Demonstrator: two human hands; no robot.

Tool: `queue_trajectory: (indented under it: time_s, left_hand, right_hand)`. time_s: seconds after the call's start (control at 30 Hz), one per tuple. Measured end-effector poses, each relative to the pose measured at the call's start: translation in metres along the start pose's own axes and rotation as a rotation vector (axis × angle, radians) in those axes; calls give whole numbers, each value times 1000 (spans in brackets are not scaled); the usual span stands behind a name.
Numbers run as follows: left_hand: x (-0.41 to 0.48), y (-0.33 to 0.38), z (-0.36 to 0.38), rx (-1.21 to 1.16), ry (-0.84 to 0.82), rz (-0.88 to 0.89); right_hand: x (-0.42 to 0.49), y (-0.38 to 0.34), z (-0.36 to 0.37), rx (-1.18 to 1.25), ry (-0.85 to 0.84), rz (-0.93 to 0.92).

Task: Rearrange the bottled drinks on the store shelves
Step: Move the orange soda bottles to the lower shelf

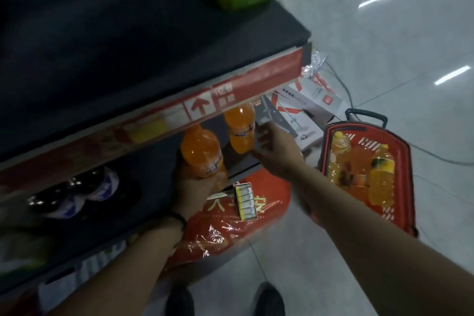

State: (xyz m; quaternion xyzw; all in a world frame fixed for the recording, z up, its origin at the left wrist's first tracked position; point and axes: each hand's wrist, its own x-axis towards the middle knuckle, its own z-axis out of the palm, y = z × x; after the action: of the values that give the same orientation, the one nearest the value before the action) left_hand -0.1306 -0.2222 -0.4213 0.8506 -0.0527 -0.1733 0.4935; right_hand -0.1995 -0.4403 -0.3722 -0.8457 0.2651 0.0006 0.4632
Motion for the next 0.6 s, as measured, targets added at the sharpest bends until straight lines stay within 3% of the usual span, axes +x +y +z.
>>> queue_trajectory:
  time_s: [0.3,0.6]
  left_hand:
    - [83,-36,39,-61,129,40]
    - [95,-34,56,-42,70,58]
  right_hand:
    - [93,47,34,-32,-25,-5]
    - [100,61,50,-47,-13,-142]
